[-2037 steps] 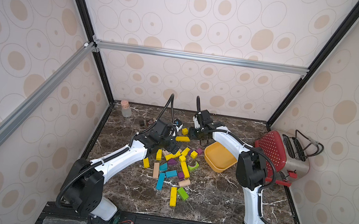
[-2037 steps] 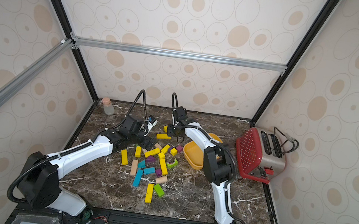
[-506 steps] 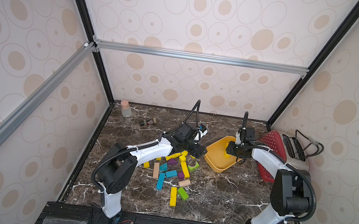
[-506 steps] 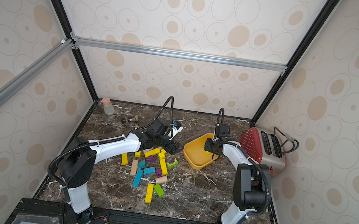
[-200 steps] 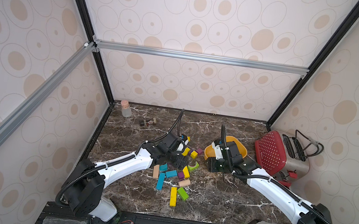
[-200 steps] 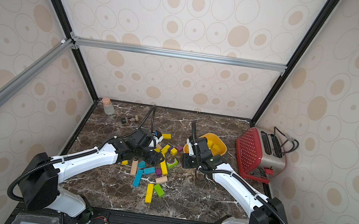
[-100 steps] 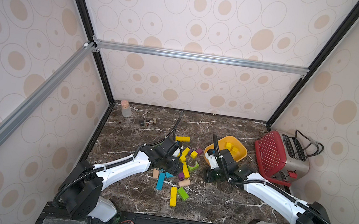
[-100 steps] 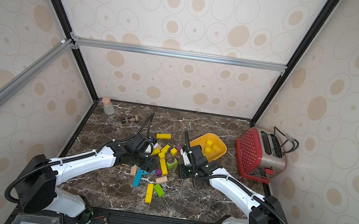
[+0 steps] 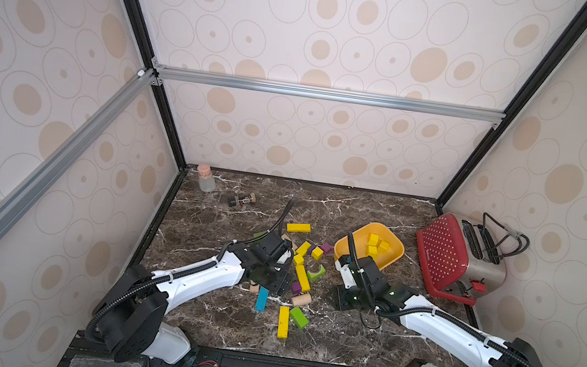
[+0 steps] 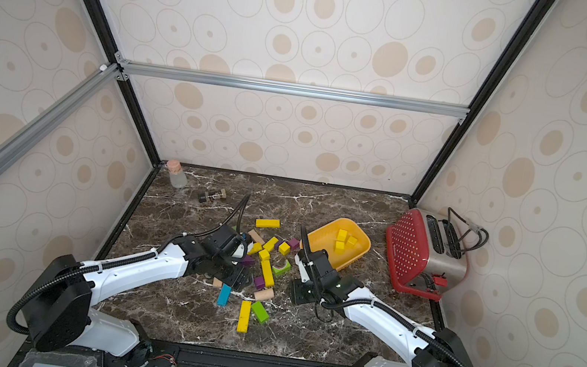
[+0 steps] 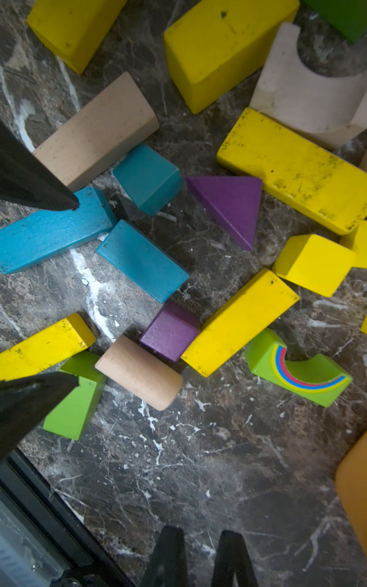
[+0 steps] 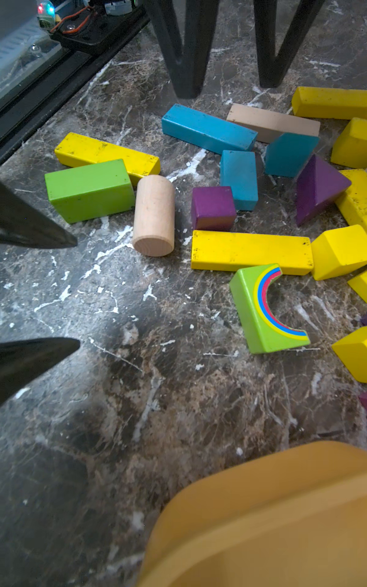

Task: Pick out the yellow building blocks
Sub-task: Pick up the building block from the center of the board.

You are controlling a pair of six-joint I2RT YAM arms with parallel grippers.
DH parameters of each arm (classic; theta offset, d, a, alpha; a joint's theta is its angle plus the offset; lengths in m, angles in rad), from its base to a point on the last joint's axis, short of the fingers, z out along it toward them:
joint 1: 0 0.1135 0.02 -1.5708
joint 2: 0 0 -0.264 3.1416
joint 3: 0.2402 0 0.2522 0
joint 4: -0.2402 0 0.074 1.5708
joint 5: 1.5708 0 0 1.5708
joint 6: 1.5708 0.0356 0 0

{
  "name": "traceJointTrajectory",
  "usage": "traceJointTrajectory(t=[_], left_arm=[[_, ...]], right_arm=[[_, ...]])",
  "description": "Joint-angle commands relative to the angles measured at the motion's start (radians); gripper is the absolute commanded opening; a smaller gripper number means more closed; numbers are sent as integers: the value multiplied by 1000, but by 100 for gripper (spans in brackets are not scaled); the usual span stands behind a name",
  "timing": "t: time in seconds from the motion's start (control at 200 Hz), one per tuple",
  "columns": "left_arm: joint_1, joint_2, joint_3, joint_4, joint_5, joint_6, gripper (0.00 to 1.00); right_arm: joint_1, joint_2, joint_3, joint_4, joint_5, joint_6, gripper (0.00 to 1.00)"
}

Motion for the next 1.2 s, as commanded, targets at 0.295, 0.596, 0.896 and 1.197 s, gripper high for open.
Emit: traceJointTrajectory(t=[0.295, 0.596, 0.896, 1.197], left_arm=[[-7, 11, -10, -35, 39, -69, 76], [-12, 48, -13, -41, 77, -127, 72], [-47, 5, -54, -69, 58, -159, 72], [-132, 9, -61, -105, 31, -224, 72]], right_arm=[[92, -45, -72, 38, 64, 91, 46], [122, -76, -102, 13, 95, 117, 46], [126, -101, -121, 5, 119, 113, 45], [126, -93, -123, 16, 115, 117, 45]])
